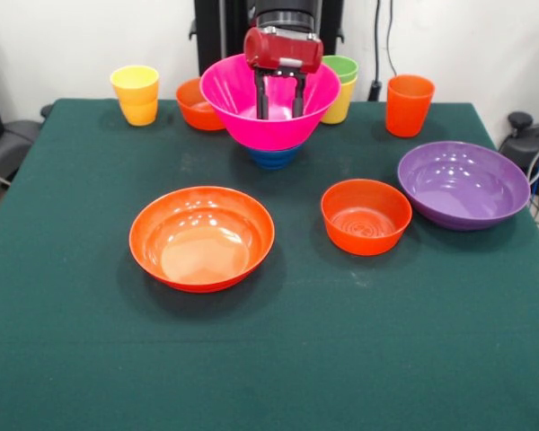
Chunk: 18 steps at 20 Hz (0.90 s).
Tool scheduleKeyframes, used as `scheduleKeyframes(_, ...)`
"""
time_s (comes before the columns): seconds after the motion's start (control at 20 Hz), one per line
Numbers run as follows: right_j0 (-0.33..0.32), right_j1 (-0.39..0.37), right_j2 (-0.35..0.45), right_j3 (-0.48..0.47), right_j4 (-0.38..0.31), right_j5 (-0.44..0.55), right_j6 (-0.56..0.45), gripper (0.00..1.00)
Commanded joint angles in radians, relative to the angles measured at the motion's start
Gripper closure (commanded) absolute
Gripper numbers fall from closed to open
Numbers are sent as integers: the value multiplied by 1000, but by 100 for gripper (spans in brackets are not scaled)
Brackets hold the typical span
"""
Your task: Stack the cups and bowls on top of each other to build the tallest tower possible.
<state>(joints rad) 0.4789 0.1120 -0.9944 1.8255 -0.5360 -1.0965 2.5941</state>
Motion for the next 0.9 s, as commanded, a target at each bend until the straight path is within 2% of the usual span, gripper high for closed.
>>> scheduleKeyframes(0.05, 21, 45, 93, -64, 8, -5, -205, 0)
scheduleKeyframes(0.25, 29, 40, 92, -83, -57, 22, -172, 0)
scheduleKeyframes(0.6, 53, 21, 101, -93, -103, 55, -132, 0)
scheduleKeyframes(0.9, 57, -15, 92, -102, -184, 75, -87, 0)
